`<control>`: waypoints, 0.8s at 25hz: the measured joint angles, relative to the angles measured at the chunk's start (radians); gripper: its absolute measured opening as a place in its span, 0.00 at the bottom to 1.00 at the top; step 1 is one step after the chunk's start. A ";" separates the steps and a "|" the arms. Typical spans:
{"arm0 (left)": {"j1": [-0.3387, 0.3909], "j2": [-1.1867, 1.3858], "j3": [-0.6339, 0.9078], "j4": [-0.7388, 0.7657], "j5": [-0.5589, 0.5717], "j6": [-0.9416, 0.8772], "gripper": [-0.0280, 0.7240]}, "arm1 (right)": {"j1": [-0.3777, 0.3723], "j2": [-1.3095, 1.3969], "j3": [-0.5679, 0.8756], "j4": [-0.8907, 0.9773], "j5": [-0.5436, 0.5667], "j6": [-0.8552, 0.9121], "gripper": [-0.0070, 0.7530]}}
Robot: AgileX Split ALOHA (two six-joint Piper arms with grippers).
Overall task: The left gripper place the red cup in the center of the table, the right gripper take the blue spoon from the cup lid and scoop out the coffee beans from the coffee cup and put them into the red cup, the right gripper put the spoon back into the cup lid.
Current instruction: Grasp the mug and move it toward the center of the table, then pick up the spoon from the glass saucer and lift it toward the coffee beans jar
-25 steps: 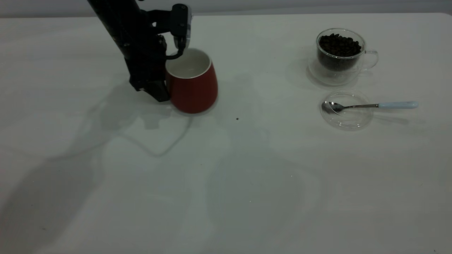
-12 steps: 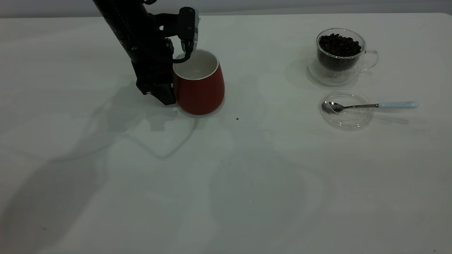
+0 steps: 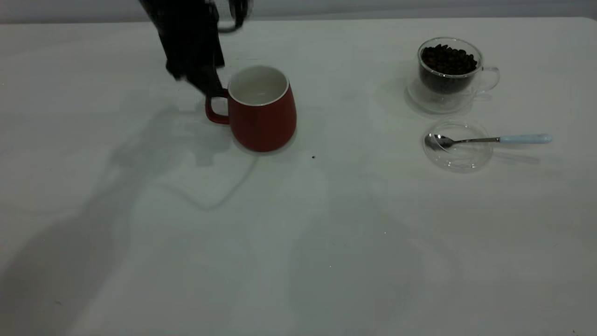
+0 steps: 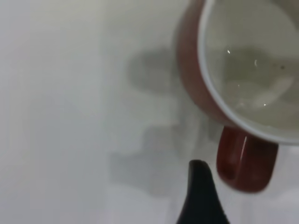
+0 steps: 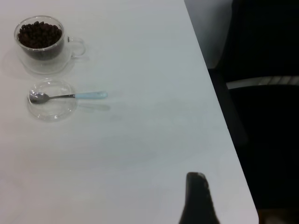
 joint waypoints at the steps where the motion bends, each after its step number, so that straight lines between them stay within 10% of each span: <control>1: 0.000 -0.020 0.000 0.000 0.010 -0.002 0.82 | 0.000 0.000 0.000 0.000 0.000 0.000 0.75; 20: 0.000 -0.834 0.003 0.155 0.271 -0.844 0.82 | 0.000 0.000 0.000 0.000 0.000 0.000 0.75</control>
